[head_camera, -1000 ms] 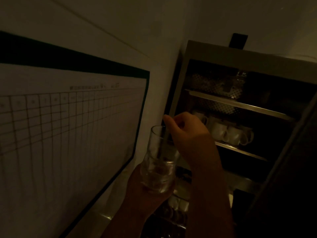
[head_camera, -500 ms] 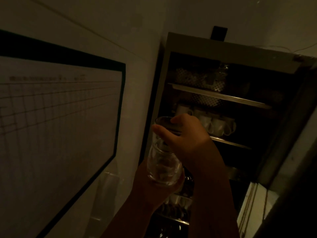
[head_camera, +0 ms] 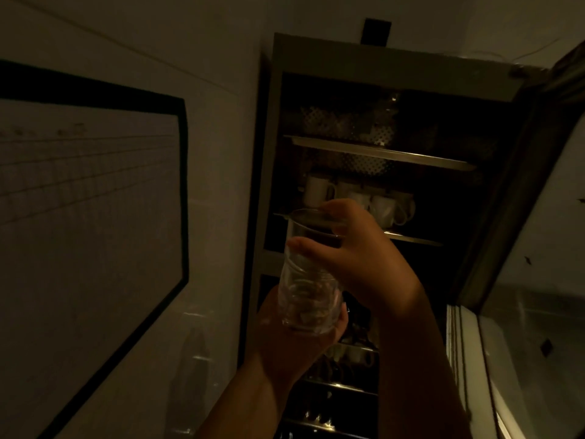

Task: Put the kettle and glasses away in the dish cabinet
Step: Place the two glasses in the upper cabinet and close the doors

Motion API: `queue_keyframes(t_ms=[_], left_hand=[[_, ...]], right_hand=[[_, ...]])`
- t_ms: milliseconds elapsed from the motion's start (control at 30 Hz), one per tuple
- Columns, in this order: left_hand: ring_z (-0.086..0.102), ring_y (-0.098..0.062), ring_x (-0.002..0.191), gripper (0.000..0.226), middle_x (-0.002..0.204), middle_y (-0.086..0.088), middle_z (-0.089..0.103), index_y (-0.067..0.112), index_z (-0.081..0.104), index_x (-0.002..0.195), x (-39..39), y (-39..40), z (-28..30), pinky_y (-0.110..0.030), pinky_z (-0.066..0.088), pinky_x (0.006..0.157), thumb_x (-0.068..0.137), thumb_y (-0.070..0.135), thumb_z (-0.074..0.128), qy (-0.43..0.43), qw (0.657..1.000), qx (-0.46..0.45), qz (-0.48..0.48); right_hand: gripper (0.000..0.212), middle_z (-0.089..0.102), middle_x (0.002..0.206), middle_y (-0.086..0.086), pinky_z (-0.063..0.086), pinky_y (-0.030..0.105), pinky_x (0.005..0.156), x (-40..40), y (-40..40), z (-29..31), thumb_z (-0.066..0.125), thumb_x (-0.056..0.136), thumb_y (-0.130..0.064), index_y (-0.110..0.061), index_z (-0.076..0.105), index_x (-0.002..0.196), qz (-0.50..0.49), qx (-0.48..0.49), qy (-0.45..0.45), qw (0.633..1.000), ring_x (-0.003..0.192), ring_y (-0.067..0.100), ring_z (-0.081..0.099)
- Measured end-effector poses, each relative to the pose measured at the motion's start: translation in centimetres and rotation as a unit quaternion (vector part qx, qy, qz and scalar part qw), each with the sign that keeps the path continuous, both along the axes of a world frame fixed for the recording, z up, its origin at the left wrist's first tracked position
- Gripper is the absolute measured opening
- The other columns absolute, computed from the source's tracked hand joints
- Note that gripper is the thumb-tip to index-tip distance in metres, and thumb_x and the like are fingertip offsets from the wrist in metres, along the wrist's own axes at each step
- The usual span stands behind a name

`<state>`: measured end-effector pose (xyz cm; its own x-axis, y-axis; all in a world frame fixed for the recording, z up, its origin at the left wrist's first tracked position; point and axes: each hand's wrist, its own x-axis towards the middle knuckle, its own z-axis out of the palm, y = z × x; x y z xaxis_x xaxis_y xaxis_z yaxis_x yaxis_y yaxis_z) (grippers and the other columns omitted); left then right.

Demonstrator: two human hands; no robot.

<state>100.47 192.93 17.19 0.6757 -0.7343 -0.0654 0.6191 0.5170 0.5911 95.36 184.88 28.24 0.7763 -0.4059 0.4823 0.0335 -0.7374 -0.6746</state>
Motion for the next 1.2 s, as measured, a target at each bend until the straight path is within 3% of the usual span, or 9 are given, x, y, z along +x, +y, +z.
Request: queue_keyframes(t_ms=[100, 167, 233, 300, 433, 567, 767, 1033, 1200], left_hand=[[0.066, 0.004, 0.074, 0.041, 0.079, 0.014, 0.071, 0.037, 0.074, 0.086, -0.1, -1.0, 0.3, -0.015, 0.054, 0.068, 0.093, 0.001, 0.054, 0.053, 0.995, -0.076, -0.030], [0.065, -0.013, 0.090, 0.016, 0.095, -0.001, 0.069, 0.020, 0.067, 0.104, 0.3, -1.5, 0.0, -0.032, 0.054, 0.080, 0.090, 0.021, 0.059, 0.123, 0.986, -0.095, -0.067], [0.058, -0.028, 0.100, 0.034, 0.105, -0.013, 0.064, 0.009, 0.062, 0.108, 0.8, -1.4, 1.2, -0.044, 0.050, 0.084, 0.087, 0.034, 0.053, 0.178, 0.978, -0.061, -0.093], [0.056, -0.028, 0.107, 0.036, 0.112, -0.013, 0.062, 0.007, 0.060, 0.112, 1.0, -1.6, 2.2, -0.041, 0.049, 0.086, 0.086, 0.031, 0.052, 0.223, 0.964, -0.087, -0.113], [0.070, -0.011, 0.077, 0.024, 0.081, -0.003, 0.074, -0.001, 0.055, 0.105, 1.8, -3.2, 2.0, -0.022, 0.056, 0.065, 0.099, -0.006, 0.033, 0.153, 0.982, -0.108, -0.016], [0.049, -0.026, 0.126, 0.045, 0.136, -0.010, 0.053, 0.011, 0.053, 0.132, 2.7, -4.1, 3.0, -0.039, 0.033, 0.109, 0.091, 0.030, 0.051, 0.136, 0.977, -0.120, -0.113], [0.067, -0.039, 0.094, 0.043, 0.114, -0.022, 0.066, 0.005, 0.070, 0.107, 2.9, -7.3, 4.6, -0.052, 0.050, 0.082, 0.075, 0.033, 0.062, 0.073, 0.982, -0.141, -0.098], [0.052, -0.035, 0.121, 0.050, 0.130, -0.018, 0.057, 0.009, 0.057, 0.129, 3.9, -11.3, 6.5, -0.046, 0.040, 0.100, 0.087, 0.036, 0.053, 0.054, 0.986, -0.123, -0.101], [0.067, -0.037, 0.097, 0.044, 0.110, -0.021, 0.068, 0.005, 0.074, 0.101, 5.1, -13.4, 6.6, -0.050, 0.049, 0.085, 0.091, 0.041, 0.050, 0.015, 0.987, -0.128, -0.093]], right_hand=[[0.083, 0.045, 0.136, -0.004, 0.052, 0.033, 0.088, -0.3, -0.6, 0.2, 0.072, 0.065, -0.059, -0.027, 0.039, 0.134, -0.003, -0.005, 0.008, 1.000, 0.112, 0.010, 0.053], [0.084, 0.044, 0.138, -0.005, 0.052, 0.038, 0.090, -0.2, -0.9, 0.2, 0.073, 0.065, -0.058, -0.029, 0.037, 0.136, 0.001, -0.001, 0.007, 1.000, 0.115, 0.012, 0.052], [0.087, 0.041, 0.141, -0.006, 0.051, 0.037, 0.093, 0.0, -1.3, 0.3, 0.073, 0.064, -0.057, -0.030, 0.035, 0.137, 0.009, 0.002, 0.001, 1.000, 0.119, 0.011, 0.049], [0.093, 0.037, 0.144, -0.007, 0.048, 0.037, 0.096, 0.1, -1.8, 0.3, 0.074, 0.062, -0.056, -0.032, 0.030, 0.140, 0.019, 0.008, -0.001, 1.000, 0.123, 0.011, 0.045], [0.106, 0.030, 0.148, -0.007, 0.048, 0.041, 0.097, 0.5, -2.6, 0.4, 0.073, 0.054, -0.061, -0.043, 0.016, 0.141, 0.044, 0.042, -0.022, 0.998, 0.126, 0.013, 0.045], [0.116, 0.035, 0.146, -0.006, 0.047, 0.037, 0.097, 1.0, -4.0, 0.2, 0.072, 0.045, -0.070, -0.051, 0.005, 0.139, 0.068, 0.079, -0.033, 0.994, 0.124, 0.011, 0.047], [0.126, 0.044, 0.141, -0.004, 0.048, 0.036, 0.096, 1.5, -7.7, 0.8, 0.069, 0.039, -0.073, -0.050, -0.003, 0.140, 0.083, 0.100, -0.009, 0.992, 0.120, 0.013, 0.052], [0.121, 0.048, 0.137, -0.004, 0.047, 0.037, 0.098, 2.4, -12.1, 1.8, 0.072, 0.050, -0.065, -0.041, 0.000, 0.144, 0.079, 0.074, -0.025, 0.994, 0.120, 0.012, 0.051], [0.117, 0.052, 0.131, -0.010, 0.047, 0.022, 0.087, 3.3, -14.6, 2.9, 0.071, 0.052, -0.066, -0.041, 0.004, 0.144, 0.064, 0.071, -0.041, 0.995, 0.114, 0.004, 0.054]])
